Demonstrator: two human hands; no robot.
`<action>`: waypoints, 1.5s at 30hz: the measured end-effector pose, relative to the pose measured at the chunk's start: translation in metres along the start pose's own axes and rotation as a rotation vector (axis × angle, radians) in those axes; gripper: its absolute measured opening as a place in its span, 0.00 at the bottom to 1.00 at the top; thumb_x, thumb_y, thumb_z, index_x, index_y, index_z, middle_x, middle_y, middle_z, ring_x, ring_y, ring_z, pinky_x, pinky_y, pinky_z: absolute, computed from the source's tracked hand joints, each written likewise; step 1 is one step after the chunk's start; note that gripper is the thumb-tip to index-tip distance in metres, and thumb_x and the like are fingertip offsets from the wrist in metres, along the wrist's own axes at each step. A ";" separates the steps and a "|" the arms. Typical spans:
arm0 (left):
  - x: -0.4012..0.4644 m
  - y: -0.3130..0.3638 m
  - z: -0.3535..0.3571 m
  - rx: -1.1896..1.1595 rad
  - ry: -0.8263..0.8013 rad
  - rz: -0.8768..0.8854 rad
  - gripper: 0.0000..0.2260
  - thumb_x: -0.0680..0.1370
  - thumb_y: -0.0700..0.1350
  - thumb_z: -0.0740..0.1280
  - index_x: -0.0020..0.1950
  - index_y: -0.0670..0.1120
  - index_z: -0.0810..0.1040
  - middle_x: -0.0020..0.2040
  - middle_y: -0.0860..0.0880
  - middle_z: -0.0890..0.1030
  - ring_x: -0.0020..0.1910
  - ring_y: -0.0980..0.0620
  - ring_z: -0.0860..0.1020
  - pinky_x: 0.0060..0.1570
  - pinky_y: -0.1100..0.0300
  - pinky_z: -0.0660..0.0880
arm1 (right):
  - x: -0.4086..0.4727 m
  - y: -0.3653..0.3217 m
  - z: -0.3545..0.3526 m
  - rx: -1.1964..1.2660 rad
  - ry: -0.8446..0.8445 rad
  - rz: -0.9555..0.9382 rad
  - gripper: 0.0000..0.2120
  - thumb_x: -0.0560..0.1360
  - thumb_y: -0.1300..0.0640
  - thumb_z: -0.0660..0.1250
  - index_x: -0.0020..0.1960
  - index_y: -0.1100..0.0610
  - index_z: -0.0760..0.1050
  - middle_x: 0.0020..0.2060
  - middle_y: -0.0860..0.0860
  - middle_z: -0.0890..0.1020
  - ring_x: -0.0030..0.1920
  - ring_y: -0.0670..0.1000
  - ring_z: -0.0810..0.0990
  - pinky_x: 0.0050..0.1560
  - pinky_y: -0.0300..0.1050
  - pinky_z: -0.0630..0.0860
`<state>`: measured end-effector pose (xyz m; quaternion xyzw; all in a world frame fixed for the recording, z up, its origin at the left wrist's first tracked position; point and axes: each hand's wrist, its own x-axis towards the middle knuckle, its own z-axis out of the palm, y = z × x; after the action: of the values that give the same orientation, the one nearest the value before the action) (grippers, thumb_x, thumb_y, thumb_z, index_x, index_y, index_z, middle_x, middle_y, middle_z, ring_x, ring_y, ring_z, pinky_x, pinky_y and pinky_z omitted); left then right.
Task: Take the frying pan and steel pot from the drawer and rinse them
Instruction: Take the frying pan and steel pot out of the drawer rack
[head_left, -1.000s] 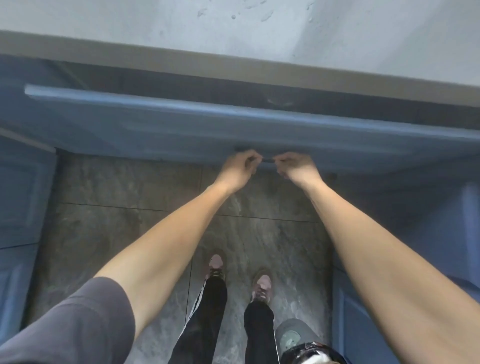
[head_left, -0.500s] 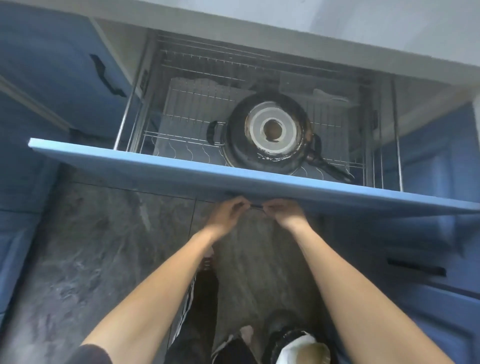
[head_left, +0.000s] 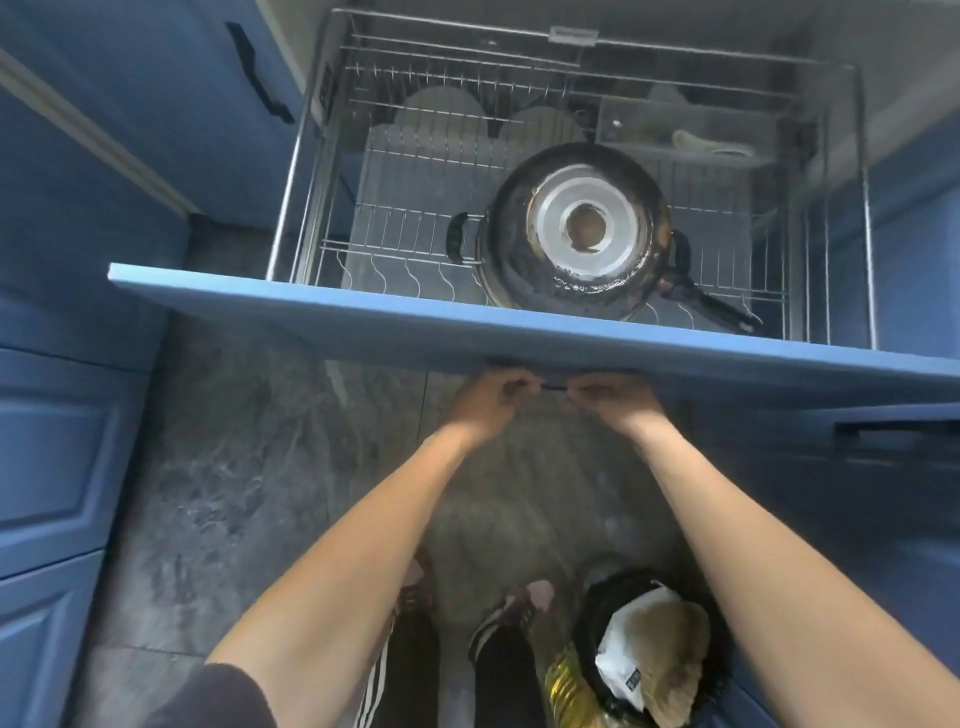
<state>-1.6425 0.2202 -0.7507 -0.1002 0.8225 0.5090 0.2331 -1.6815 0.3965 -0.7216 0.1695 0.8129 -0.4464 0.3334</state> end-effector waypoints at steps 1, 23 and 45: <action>0.000 0.001 -0.001 0.011 0.003 0.012 0.08 0.78 0.49 0.65 0.52 0.50 0.82 0.48 0.53 0.84 0.50 0.52 0.81 0.51 0.56 0.74 | -0.001 0.000 0.000 -0.004 0.016 -0.018 0.09 0.72 0.61 0.70 0.51 0.61 0.81 0.25 0.40 0.79 0.26 0.34 0.74 0.34 0.27 0.69; -0.012 0.003 0.008 0.301 0.063 0.049 0.08 0.80 0.52 0.59 0.55 0.53 0.74 0.51 0.50 0.82 0.51 0.47 0.79 0.49 0.53 0.74 | -0.018 0.032 0.025 0.112 0.104 -0.268 0.20 0.70 0.69 0.66 0.43 0.42 0.75 0.37 0.50 0.79 0.40 0.50 0.77 0.45 0.43 0.72; -0.018 0.220 -0.201 0.655 -0.001 0.307 0.13 0.73 0.60 0.66 0.56 0.68 0.69 0.54 0.71 0.71 0.58 0.65 0.72 0.59 0.56 0.74 | -0.110 -0.135 -0.250 -0.177 0.078 -0.319 0.10 0.69 0.57 0.73 0.46 0.45 0.77 0.45 0.44 0.82 0.46 0.46 0.80 0.51 0.40 0.75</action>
<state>-1.7719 0.1427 -0.4934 0.1047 0.9473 0.2477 0.1738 -1.7770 0.5349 -0.4679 0.0256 0.8779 -0.4136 0.2400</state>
